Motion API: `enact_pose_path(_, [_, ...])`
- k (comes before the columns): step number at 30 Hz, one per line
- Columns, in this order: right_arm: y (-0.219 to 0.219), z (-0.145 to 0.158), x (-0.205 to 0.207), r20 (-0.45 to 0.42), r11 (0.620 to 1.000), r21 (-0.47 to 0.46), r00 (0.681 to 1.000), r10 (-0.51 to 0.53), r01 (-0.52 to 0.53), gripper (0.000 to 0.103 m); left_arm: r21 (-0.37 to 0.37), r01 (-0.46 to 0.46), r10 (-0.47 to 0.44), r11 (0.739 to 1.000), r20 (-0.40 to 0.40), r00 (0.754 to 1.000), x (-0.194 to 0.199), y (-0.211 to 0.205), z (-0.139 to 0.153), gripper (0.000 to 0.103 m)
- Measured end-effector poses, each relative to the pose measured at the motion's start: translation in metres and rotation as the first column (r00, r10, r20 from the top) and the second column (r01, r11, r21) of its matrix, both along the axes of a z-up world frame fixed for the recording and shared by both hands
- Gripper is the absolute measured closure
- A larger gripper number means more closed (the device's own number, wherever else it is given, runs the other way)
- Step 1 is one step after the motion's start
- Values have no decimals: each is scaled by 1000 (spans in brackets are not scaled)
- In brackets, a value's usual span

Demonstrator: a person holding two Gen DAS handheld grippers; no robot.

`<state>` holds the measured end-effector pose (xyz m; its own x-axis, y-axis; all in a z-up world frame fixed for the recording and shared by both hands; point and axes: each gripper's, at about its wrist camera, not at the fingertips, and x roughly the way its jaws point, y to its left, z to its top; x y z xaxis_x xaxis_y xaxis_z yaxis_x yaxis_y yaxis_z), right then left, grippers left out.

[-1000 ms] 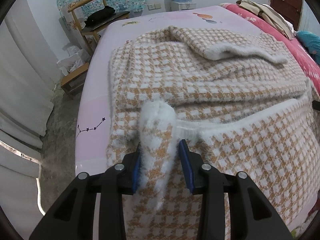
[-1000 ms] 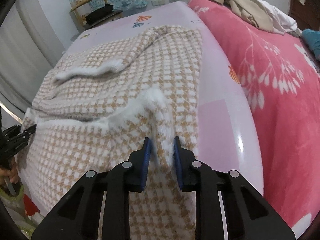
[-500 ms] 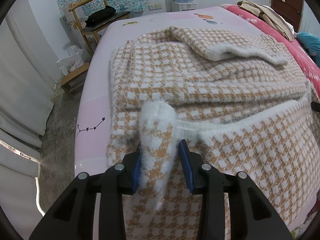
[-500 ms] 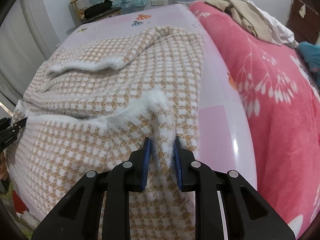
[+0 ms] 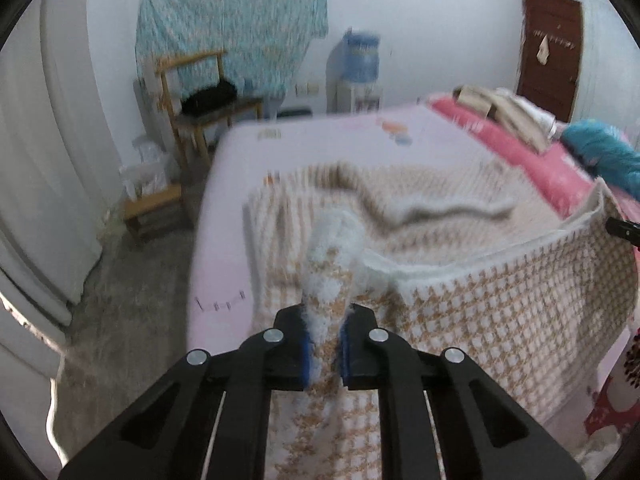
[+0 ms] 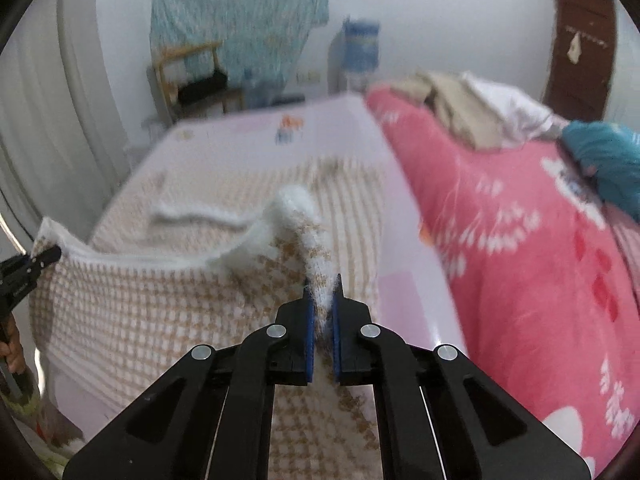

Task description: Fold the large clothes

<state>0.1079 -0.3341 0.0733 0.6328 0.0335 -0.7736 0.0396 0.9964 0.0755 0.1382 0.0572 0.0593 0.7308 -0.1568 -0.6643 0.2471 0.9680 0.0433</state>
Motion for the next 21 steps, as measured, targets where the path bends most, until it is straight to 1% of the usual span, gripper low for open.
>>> enact_pose_path(2, [-3, 17, 8, 53, 1000, 14, 999, 3, -4, 98, -9, 8, -7, 1000, 42, 999, 5, -2, 19, 93])
enact_pose_path(4, [-6, 28, 27, 99, 1000, 17, 995, 11, -12, 98, -24, 14, -12, 1000, 80, 997, 19, -1, 33, 93])
enact_pose_path(8, [-12, 43, 80, 174, 999, 1, 984, 34, -35, 98, -29, 20, -15, 999, 172, 985, 68, -5, 61, 93])
enact_pose_path(10, [-16, 43, 113, 192, 999, 14, 981, 41, -45, 98, -19, 17, -13, 1000, 185, 983, 103, -10, 69, 93])
enact_pose_path(12, [-21, 33, 150, 181, 999, 24, 983, 39, -45, 98, -11, 16, -14, 1000, 170, 985, 138, -15, 67, 93])
enact_pose_path(13, [-25, 24, 170, 159, 998, 48, 987, 35, -43, 98, -12, 15, -13, 1000, 153, 988, 153, -16, 64, 93])
enact_pose_path(14, [-29, 11, 189, 128, 996, 78, 991, 30, -40, 98, -12, 15, -14, 1000, 112, 994, 176, -19, 55, 93])
enact_pose_path(16, [-33, -21, 221, 47, 993, 113, 999, 26, -31, 95, -31, 6, -6, 1000, -1, 1000, 218, -21, 27, 92])
enact_pose_path(17, [-36, -44, 237, -25, 990, 137, 999, 31, -28, 94, -26, -3, 1, 1000, -70, 998, 237, -22, 8, 91])
enact_pose_path(18, [-39, -64, 248, -81, 988, 151, 996, 27, -14, 88, -32, -18, 14, 999, -126, 992, 249, -21, -7, 90])
enact_pose_path(19, [-42, -80, 255, -125, 986, 168, 992, 24, -3, 80, -58, -43, 30, 997, -199, 980, 262, -17, -23, 90])
enact_pose_path(20, [-45, -97, 260, -175, 986, 165, 984, 15, 14, 76, -113, -76, 41, 991, -279, 959, 274, -8, -39, 87])
enact_pose_path(21, [-50, -104, 261, -191, 986, 165, 982, 11, 22, 65, -162, -100, 45, 982, -312, 949, 279, 1, -46, 85])
